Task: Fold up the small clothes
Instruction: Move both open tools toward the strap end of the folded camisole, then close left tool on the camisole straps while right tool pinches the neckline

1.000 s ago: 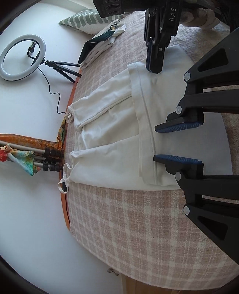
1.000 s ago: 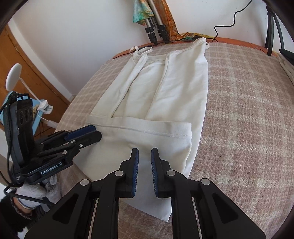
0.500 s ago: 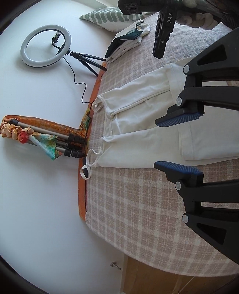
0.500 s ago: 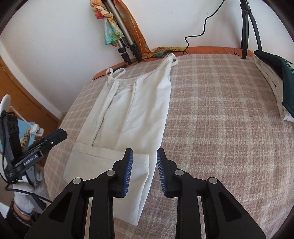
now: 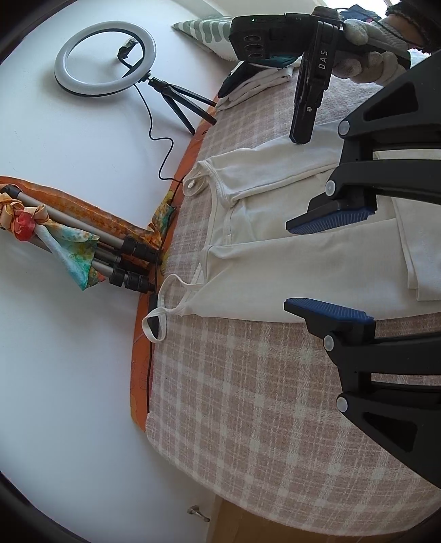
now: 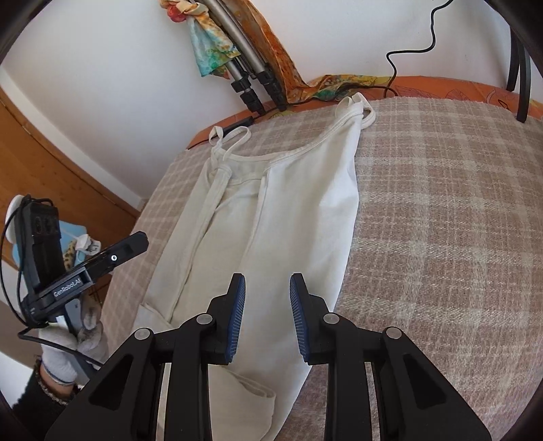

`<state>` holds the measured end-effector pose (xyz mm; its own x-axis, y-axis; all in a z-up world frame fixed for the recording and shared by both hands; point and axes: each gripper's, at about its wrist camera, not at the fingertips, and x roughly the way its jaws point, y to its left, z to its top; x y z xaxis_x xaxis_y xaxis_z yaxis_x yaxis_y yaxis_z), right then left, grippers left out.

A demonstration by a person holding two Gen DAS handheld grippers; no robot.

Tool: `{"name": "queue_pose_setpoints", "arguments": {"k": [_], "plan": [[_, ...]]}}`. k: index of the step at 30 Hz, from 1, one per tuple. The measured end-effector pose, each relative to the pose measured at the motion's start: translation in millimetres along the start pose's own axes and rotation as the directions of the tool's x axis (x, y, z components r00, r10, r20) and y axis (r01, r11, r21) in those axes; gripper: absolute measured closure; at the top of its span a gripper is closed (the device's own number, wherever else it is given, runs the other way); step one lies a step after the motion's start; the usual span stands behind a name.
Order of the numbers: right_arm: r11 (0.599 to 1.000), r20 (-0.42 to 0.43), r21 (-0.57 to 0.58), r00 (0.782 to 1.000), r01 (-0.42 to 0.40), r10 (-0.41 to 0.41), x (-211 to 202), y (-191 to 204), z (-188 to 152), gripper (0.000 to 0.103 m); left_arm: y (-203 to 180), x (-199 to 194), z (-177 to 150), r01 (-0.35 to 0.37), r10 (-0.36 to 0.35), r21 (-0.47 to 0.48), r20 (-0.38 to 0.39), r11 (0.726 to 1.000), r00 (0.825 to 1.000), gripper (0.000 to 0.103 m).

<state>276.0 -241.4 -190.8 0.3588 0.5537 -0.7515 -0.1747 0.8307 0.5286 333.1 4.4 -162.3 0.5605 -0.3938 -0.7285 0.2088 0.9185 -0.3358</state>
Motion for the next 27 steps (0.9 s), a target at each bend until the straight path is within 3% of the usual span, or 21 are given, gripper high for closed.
{"name": "queue_pose_setpoints", "arguments": {"k": [5, 9, 12, 14, 16, 19, 27], "plan": [[0.997, 0.043, 0.065, 0.998, 0.038, -0.041, 6.0, -31.2, 20.8, 0.079, 7.4, 17.5, 5.3, -0.020, 0.020, 0.005, -0.014, 1.000, 1.000, 0.063], [0.995, 0.063, 0.050, 0.994, 0.087, -0.090, 9.8, -42.5, 34.4, 0.081, 21.1, 32.4, 15.6, -0.013, 0.012, -0.036, -0.023, 0.999, 1.000, 0.062], [0.987, 0.078, 0.018, 0.984, 0.158, -0.159, 11.8, -44.9, 42.1, 0.081, 31.3, 42.6, 28.3, -0.012, 0.011, -0.058, -0.019, 0.998, 1.000, 0.057], [0.985, 0.091, 0.025, 0.981, 0.172, -0.174, 11.5, -50.0, 47.6, 0.078, 35.8, 51.1, 36.5, -0.003, 0.001, -0.063, -0.028, 0.998, 1.000, 0.046], [0.982, 0.099, 0.036, 0.977, 0.186, -0.188, 12.4, -55.8, 53.0, 0.077, 39.9, 61.1, 43.9, 0.001, -0.004, -0.066, -0.047, 0.998, 0.999, 0.045], [0.989, 0.100, 0.053, 0.984, 0.139, -0.144, 15.6, -65.3, 59.7, 0.068, 45.3, 77.6, 56.0, 0.006, -0.012, -0.074, -0.075, 0.997, 0.997, 0.045], [0.987, 0.098, 0.053, 0.983, 0.151, -0.156, 29.2, -69.1, 82.1, 0.068, 45.4, 103.0, 86.7, -0.007, 0.002, -0.075, -0.071, 0.997, 0.998, 0.047]]}}
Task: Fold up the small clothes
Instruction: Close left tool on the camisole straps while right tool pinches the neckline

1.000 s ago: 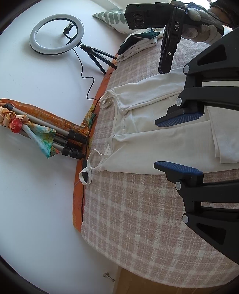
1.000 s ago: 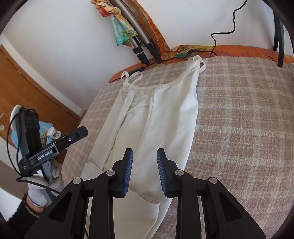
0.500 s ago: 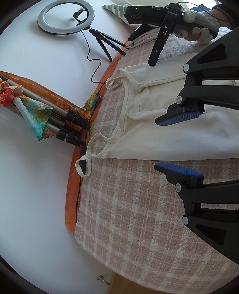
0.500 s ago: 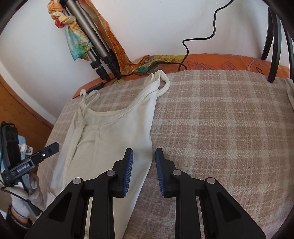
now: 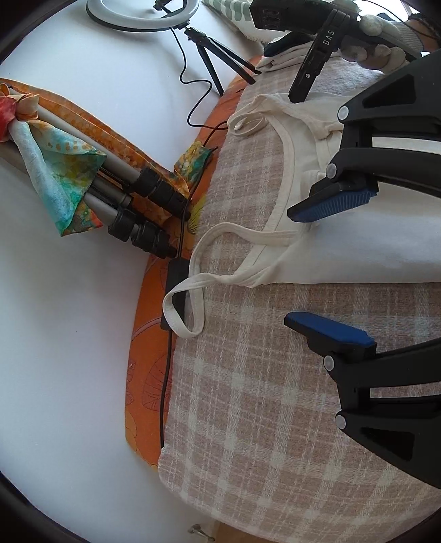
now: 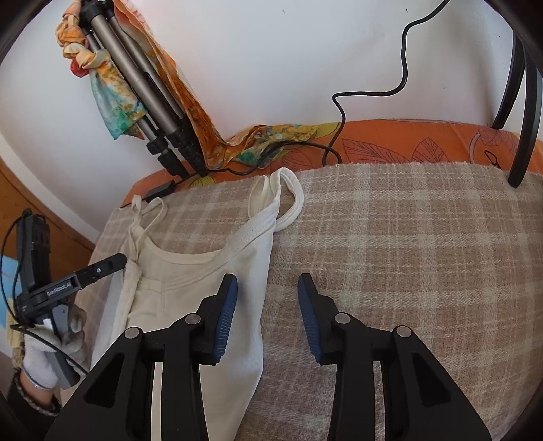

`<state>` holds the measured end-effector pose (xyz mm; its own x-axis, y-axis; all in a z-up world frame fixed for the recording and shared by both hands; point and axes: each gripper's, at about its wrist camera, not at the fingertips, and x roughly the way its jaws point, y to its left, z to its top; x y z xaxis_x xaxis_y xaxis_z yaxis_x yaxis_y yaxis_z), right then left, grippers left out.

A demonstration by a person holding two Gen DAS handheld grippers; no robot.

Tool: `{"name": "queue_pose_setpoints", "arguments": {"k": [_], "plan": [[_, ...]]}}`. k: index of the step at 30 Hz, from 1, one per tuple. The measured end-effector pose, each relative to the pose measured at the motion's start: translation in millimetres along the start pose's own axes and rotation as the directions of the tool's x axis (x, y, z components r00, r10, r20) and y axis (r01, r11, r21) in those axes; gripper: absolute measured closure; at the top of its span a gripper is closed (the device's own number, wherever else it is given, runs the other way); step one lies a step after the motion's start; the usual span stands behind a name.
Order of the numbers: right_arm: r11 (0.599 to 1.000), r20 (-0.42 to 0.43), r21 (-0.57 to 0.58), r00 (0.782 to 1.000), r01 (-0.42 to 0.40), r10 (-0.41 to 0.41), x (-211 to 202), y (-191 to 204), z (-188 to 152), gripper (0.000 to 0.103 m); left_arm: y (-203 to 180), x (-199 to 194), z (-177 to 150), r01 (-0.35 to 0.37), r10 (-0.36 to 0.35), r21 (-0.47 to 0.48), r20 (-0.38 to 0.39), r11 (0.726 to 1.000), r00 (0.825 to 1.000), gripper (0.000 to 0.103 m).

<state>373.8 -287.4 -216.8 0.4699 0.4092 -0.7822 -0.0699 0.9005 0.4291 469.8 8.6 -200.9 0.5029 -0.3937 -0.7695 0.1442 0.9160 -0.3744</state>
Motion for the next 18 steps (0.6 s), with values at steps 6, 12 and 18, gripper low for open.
{"name": "queue_pose_setpoints", "arguments": {"k": [6, 12, 18], "plan": [[0.997, -0.001, 0.052, 0.999, -0.050, 0.050, 7.9, -5.5, 10.0, 0.069, -2.5, 11.0, 11.6, -0.008, 0.008, -0.007, 0.009, 1.000, 1.000, 0.059], [0.989, -0.013, 0.113, 0.995, -0.100, 0.102, 16.5, -14.3, 12.0, 0.097, 6.9, 18.2, 18.1, 0.034, -0.034, -0.054, 0.010, 0.998, 0.999, 0.102], [0.989, 0.010, 0.109, 0.995, -0.104, 0.103, 6.4, -5.5, 12.3, 0.100, 4.2, -2.5, 14.8, 0.069, -0.065, -0.074, 0.060, 0.995, 0.996, 0.103]]}}
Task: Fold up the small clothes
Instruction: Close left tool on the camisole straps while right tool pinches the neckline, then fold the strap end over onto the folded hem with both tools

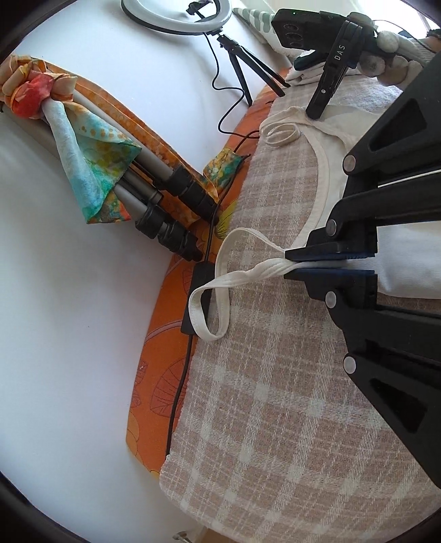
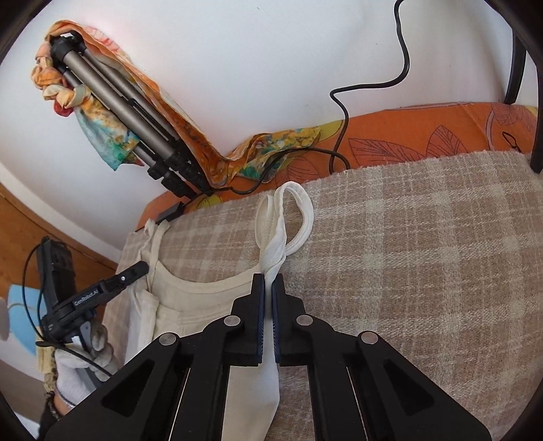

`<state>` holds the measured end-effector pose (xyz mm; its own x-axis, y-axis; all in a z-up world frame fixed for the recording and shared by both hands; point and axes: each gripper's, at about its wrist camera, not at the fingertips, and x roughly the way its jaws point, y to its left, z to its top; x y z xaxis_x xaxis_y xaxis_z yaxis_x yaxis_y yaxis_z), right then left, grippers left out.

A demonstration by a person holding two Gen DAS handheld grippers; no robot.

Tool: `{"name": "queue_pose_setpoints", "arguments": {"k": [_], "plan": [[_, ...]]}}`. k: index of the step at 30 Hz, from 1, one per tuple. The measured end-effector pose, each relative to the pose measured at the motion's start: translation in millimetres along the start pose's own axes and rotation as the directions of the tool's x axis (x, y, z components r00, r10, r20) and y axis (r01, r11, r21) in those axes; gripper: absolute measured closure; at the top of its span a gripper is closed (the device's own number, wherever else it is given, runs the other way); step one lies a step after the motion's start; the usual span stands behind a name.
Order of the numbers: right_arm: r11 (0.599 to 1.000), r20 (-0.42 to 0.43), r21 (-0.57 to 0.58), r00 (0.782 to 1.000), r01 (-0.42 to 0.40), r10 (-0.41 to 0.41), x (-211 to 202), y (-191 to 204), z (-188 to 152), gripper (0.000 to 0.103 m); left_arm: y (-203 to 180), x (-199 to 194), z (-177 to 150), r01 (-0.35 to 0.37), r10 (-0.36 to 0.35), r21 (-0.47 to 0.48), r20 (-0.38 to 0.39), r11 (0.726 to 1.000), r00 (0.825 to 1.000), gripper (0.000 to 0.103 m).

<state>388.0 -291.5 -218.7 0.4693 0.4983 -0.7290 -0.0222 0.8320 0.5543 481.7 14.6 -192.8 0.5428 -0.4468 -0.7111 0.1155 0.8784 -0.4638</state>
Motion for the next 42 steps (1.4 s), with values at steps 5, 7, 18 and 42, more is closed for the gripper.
{"name": "queue_pose_setpoints", "arguments": {"k": [5, 7, 18, 42], "plan": [[0.999, 0.045, -0.006, 0.998, -0.033, 0.033, -21.2, 17.1, -0.8, 0.101, -9.6, -31.0, 0.2, 0.031, -0.032, 0.003, 0.038, 1.000, 0.999, 0.103], [0.999, 0.060, -0.023, 0.997, -0.042, 0.043, -33.3, 25.7, -3.2, 0.101, -14.3, -45.5, -1.5, 0.039, -0.040, 0.006, 0.051, 0.999, 0.998, 0.103], [0.995, 0.118, -0.078, 0.990, -0.070, 0.079, -107.3, 71.8, -33.4, 0.101, -46.3, -132.0, -36.5, 0.041, -0.049, 0.077, 0.108, 0.996, 0.993, 0.103], [0.983, 0.025, -0.184, 0.999, 0.025, -0.021, -149.7, 95.4, -218.3, 0.101, -19.8, -196.6, -217.4, -0.059, 0.061, 0.065, -0.017, 0.996, 0.998, 0.102]]}}
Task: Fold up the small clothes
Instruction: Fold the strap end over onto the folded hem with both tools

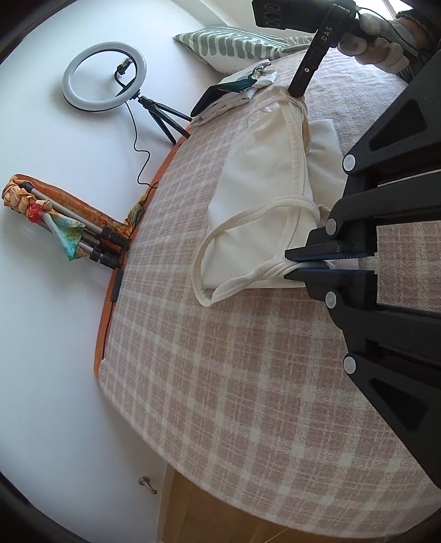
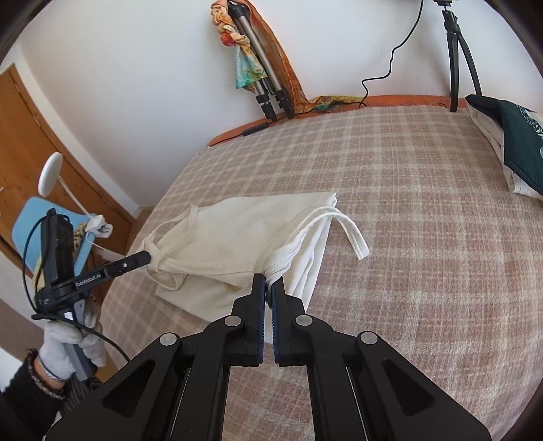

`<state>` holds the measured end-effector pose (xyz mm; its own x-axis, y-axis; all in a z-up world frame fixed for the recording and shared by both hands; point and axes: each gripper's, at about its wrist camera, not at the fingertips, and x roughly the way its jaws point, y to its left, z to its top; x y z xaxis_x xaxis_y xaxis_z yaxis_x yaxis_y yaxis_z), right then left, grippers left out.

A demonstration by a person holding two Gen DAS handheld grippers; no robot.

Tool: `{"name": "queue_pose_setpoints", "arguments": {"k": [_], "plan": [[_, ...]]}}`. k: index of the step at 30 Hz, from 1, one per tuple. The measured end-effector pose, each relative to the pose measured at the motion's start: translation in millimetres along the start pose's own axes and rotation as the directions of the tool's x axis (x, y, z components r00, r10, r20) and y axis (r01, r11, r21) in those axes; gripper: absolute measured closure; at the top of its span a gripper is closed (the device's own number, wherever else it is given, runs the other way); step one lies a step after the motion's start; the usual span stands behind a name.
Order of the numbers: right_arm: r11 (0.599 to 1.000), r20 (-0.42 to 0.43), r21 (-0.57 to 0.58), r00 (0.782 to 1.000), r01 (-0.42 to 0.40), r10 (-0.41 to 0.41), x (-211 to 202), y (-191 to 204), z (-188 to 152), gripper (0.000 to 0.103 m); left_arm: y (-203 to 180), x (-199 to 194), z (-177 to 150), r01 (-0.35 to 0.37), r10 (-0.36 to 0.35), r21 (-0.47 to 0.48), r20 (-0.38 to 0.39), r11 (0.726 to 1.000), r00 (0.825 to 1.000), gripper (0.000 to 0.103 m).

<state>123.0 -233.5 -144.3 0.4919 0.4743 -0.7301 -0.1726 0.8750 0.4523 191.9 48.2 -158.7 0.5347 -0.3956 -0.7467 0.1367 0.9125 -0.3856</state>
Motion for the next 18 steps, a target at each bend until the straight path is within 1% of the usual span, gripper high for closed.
{"name": "queue_pose_setpoints", "arguments": {"k": [3, 4, 7, 8, 10, 11, 13, 16, 18], "plan": [[0.999, -0.029, -0.021, 0.999, 0.041, -0.042, 0.3, 1.8, -9.7, 0.100, -2.2, -4.3, -10.8, -0.036, 0.037, 0.051, -0.019, 0.998, 0.999, 0.100], [0.998, -0.038, -0.028, 0.997, 0.059, -0.060, -0.8, 2.0, -12.1, 0.099, -2.2, -7.2, -13.7, -0.038, 0.040, 0.063, -0.024, 0.997, 0.999, 0.097], [0.995, -0.083, -0.038, 0.992, 0.097, -0.100, -5.9, 0.6, -17.9, 0.099, -0.5, -22.2, -19.2, -0.021, 0.022, 0.067, -0.016, 0.998, 1.000, 0.090], [0.994, -0.088, -0.036, 0.990, 0.103, -0.106, -9.9, -0.1, -20.3, 0.099, -1.1, -28.4, -19.4, -0.017, 0.017, 0.065, -0.005, 0.998, 1.000, 0.089], [0.995, -0.080, -0.044, 0.992, 0.089, -0.093, -20.7, 2.5, -22.7, 0.099, -7.6, -40.2, -15.9, -0.017, 0.014, 0.085, 0.035, 0.996, 0.999, 0.088], [0.995, -0.065, -0.057, 0.994, 0.082, -0.085, -26.3, 6.1, -21.6, 0.099, -12.4, -43.4, -12.0, -0.020, 0.014, 0.101, 0.053, 0.995, 0.998, 0.086], [0.995, -0.036, -0.074, 0.997, 0.067, -0.070, -31.4, 12.6, -14.7, 0.099, -25.0, -43.5, -2.8, -0.016, 0.006, 0.138, 0.071, 0.990, 0.997, 0.083], [0.996, -0.028, -0.089, 0.999, 0.027, -0.029, -21.0, 19.4, 3.6, 0.099, -43.0, -29.3, 11.9, -0.021, 0.011, 0.164, 0.064, 0.986, 0.998, 0.082], [0.994, -0.046, -0.107, 0.999, 0.016, -0.021, -4.8, 22.0, 11.5, 0.099, -50.9, -10.7, 22.1, -0.004, 0.001, 0.161, 0.019, 0.987, 1.000, 0.081]]}}
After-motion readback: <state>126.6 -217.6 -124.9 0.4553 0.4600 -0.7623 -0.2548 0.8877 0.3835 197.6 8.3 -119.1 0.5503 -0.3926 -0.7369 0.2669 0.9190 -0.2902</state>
